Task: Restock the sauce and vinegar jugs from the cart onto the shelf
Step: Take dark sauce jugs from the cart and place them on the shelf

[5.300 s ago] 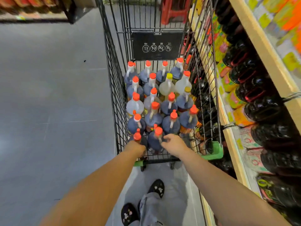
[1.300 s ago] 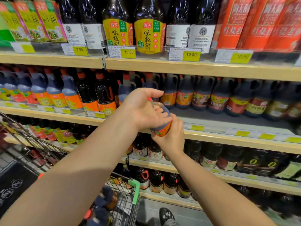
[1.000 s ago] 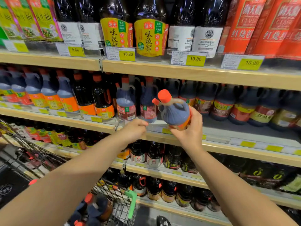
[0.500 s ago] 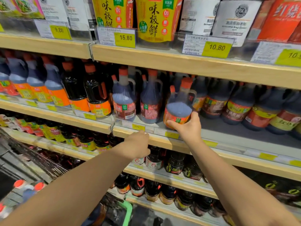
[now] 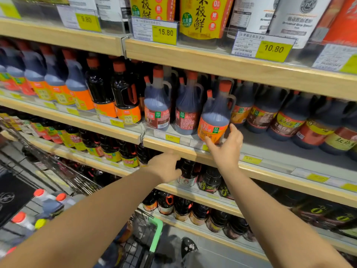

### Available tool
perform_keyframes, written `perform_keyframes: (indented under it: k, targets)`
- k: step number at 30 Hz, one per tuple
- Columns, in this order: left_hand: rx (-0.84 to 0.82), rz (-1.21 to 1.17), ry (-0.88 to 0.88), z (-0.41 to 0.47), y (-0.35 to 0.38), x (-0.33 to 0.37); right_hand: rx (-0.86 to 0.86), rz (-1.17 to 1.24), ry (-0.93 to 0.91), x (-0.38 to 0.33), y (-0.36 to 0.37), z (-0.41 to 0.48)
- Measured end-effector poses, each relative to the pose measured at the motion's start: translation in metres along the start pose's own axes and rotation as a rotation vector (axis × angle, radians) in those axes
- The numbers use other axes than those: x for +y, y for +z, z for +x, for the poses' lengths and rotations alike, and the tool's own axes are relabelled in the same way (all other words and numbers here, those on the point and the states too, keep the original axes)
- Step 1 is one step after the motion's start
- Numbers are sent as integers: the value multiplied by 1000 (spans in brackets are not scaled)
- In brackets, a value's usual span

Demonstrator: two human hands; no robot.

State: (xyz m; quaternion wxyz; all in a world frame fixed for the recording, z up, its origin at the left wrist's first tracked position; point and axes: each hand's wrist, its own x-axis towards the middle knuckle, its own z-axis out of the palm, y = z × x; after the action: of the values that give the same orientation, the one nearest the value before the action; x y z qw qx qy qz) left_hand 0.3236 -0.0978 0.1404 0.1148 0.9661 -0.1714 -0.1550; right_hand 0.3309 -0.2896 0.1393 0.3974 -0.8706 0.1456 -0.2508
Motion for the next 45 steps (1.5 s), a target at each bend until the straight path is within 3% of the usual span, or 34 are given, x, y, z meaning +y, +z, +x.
perform_keyframes:
  k: [2, 6, 11, 15, 24, 30, 35, 42, 45]
  targets:
    - [22, -162, -79, -31, 11, -16, 29, 24, -53, -8, 2, -33]
    - [92, -482, -228, -114, 33, -60, -275, 152, -78, -35, 19, -99]
    - [91, -560, -447, -218, 69, -104, -672, 231, -128, -67, 51, -191]
    - [190, -692, -662, -286, 101, -121, -988, 196, -72, -78, 69, -253]
    - [259, -986, -974, -320, 158, -117, -1366, 76, -160, -64, 117, -290]
    - [346, -1155, -1118, -270, 191, -96, -1422, -109, -165, -27, 154, -277]
    - [293, -1213, -1180, -217, 203, -93, -1484, -190, -173, -4, 180, -259]
    - [348, -1176, -1412, -181, 227, -117, -1549, -201, -66, 15, 217, -249]
    - [414, -1286, -1432, -171, 240, -122, -1561, -141, 25, 15, 231, -254]
